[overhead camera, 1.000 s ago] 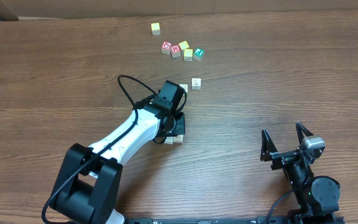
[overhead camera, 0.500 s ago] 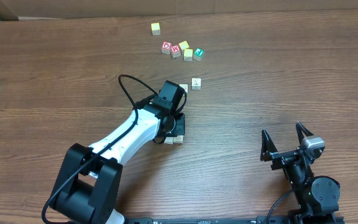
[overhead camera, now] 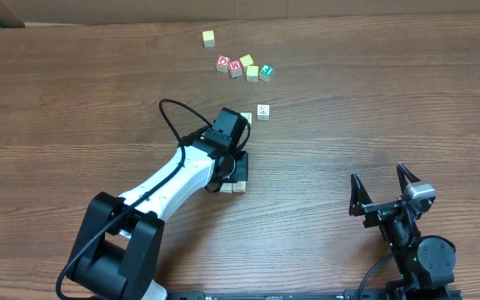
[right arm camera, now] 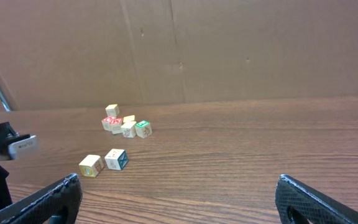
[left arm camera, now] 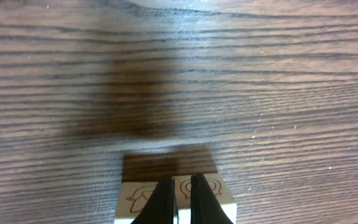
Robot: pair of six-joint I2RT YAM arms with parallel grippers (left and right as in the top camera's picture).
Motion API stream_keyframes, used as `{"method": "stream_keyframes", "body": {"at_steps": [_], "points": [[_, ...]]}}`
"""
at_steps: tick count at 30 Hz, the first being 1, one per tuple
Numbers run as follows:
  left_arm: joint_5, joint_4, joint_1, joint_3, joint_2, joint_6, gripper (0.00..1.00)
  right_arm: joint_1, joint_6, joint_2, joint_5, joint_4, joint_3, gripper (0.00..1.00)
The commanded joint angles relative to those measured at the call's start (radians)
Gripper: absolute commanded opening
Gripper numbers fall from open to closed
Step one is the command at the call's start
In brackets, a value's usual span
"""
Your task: Flip 4 blocks
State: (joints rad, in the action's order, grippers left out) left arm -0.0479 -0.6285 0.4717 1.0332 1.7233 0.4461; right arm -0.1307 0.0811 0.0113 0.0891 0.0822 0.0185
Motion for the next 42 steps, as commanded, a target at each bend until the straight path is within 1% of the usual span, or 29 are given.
{"method": "stream_keyframes", "body": {"at_steps": [1,4,7,9,14,16,22,30,36,42], "points": [[0.012,0.001,0.006,0.065,-0.008,-0.05,0.04,0.005,-0.003,-0.004,-0.001,-0.005,-0.01,1.0],[0.032,-0.028,0.005,0.119,-0.023,-0.05,0.04,0.005,-0.003,-0.004,-0.001,-0.005,-0.01,1.0],[0.073,-0.096,0.004,0.17,-0.038,-0.049,0.04,0.005,-0.003,-0.004,-0.001,-0.005,-0.01,1.0],[0.101,-0.15,0.001,0.19,-0.041,-0.027,0.04,0.005,-0.003,-0.004,-0.001,-0.005,-0.01,1.0],[0.154,-0.297,-0.024,0.187,-0.036,0.016,0.04,0.005,-0.003,-0.004,-0.001,-0.005,-0.01,1.0],[0.176,-0.331,-0.036,0.173,-0.035,0.026,0.04,0.005,-0.003,-0.004,-0.001,-0.005,-0.01,1.0],[0.197,-0.321,-0.042,0.09,-0.028,0.027,0.04,0.005,-0.003,-0.004,-0.001,-0.005,-0.01,1.0],[0.142,-0.187,-0.041,-0.035,-0.028,0.034,0.04,0.005,-0.003,-0.004,-0.001,-0.005,-0.01,1.0],[0.091,-0.152,-0.04,-0.051,-0.028,0.034,0.04,0.005,-0.003,-0.004,-0.001,-0.005,-0.01,1.0],[0.028,-0.149,-0.039,-0.051,-0.028,0.034,0.04,0.005,-0.003,-0.004,-0.001,-0.005,-0.01,1.0]]}}
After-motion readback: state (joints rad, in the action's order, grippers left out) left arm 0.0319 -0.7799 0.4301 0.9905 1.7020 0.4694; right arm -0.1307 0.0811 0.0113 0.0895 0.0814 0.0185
